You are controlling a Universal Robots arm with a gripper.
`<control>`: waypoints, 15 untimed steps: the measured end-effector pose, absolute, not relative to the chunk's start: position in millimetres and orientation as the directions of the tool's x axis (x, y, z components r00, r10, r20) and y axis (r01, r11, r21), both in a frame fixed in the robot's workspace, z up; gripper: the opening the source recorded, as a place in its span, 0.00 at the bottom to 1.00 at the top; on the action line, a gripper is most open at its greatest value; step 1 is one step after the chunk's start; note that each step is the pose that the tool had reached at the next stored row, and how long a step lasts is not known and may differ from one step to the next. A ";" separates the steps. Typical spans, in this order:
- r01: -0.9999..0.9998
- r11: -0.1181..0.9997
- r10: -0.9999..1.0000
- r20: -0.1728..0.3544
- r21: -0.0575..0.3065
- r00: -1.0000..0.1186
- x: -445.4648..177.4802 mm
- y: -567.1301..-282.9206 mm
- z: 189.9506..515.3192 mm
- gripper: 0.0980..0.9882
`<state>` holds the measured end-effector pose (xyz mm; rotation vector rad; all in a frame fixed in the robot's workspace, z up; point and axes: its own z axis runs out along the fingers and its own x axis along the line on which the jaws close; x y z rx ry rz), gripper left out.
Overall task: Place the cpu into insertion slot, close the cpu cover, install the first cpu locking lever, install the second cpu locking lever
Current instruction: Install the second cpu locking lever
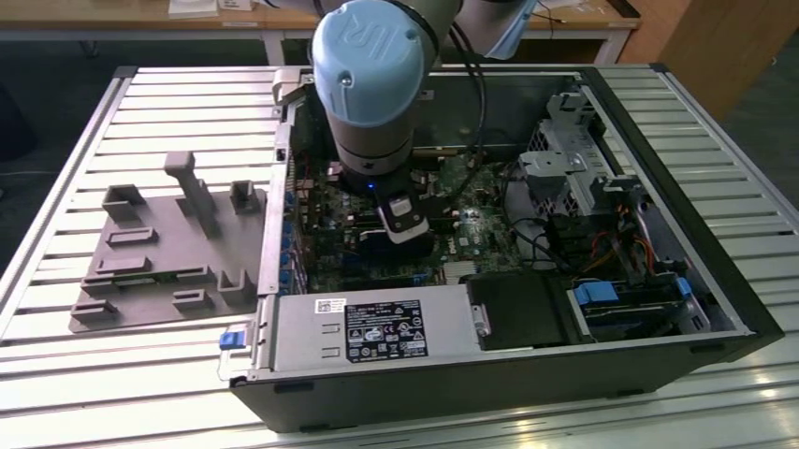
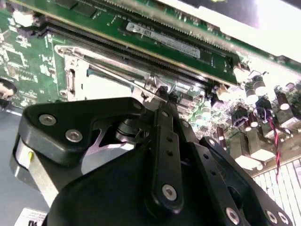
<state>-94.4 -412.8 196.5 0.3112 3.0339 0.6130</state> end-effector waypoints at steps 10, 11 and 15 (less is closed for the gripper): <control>0.187 0.903 0.201 0.003 0.387 -0.980 -94.4 -412.8 222.9 0.00; 0.186 0.903 0.201 0.002 0.387 -0.980 -94.4 -412.8 225.5 0.00; 0.186 0.905 0.201 -0.001 0.383 -0.980 -94.4 -412.8 234.8 0.00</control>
